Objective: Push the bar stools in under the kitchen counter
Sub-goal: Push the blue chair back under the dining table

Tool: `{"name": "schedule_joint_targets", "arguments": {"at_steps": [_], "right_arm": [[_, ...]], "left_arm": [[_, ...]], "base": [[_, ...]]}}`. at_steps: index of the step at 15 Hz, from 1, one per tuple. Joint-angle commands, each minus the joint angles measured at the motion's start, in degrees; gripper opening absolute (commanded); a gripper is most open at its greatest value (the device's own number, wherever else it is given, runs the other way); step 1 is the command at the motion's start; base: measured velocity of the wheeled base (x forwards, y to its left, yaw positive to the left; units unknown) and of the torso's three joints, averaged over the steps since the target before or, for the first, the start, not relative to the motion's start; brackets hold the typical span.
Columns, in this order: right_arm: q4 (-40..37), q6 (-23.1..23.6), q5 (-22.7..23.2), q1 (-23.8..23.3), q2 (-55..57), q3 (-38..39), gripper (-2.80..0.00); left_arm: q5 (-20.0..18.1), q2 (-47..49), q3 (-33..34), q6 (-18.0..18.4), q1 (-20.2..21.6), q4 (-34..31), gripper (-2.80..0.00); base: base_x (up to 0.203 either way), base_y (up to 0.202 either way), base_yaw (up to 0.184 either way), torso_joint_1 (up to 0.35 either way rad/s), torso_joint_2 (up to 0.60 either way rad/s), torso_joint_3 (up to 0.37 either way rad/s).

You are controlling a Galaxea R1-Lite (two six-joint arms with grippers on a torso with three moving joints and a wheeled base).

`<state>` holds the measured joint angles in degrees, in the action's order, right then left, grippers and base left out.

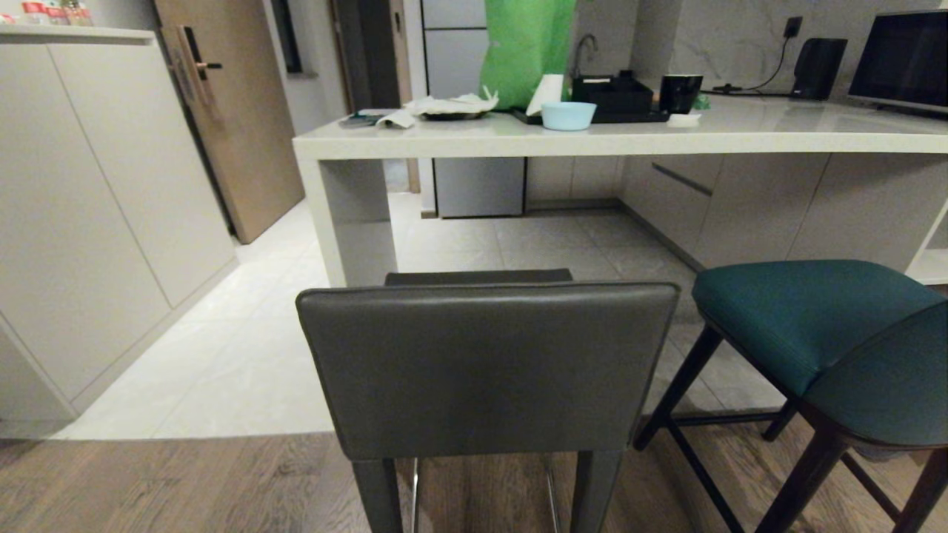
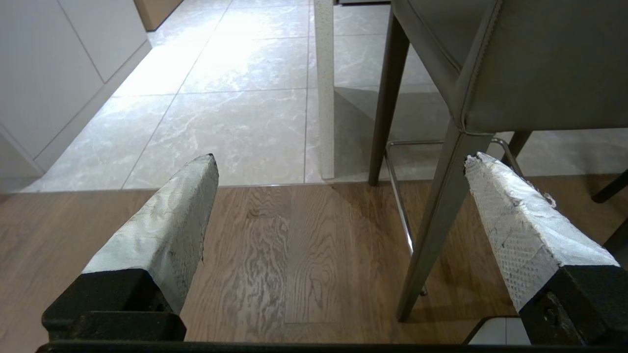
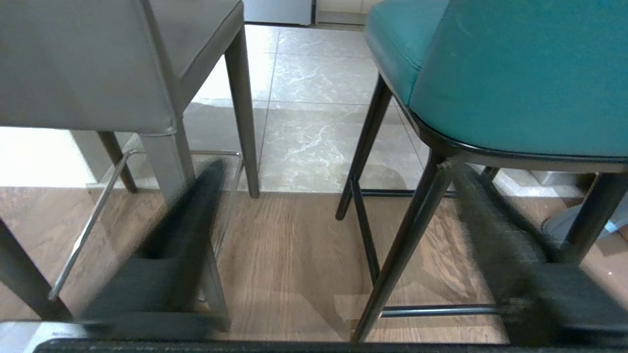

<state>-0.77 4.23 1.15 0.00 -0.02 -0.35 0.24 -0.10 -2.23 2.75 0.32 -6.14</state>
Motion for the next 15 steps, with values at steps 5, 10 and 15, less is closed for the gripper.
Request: {"name": "schedule_joint_targets", "arguments": {"at_steps": [5,10,15], "right_arm": [[0.42,-2.48,-1.15,0.09,0.02,0.0,-2.8],[0.5,-2.3,-0.98,0.09,0.02,0.0,-2.8],[0.5,-2.39,-0.98,0.09,0.02,0.0,-2.8]], "left_arm": [[0.02,0.1,0.03,-0.32,0.03,-0.18,0.0],[-0.07,0.01,0.03,-0.55,0.03,-0.18,0.0],[-0.15,0.01,-0.05,-0.47,0.03,-0.18,0.0]], "base": [[0.0,0.0,0.0,0.0,0.0,0.0],[0.0,0.0,0.0,0.0,0.0,0.0],[0.0,0.0,0.0,0.0,0.0,0.0]]}}
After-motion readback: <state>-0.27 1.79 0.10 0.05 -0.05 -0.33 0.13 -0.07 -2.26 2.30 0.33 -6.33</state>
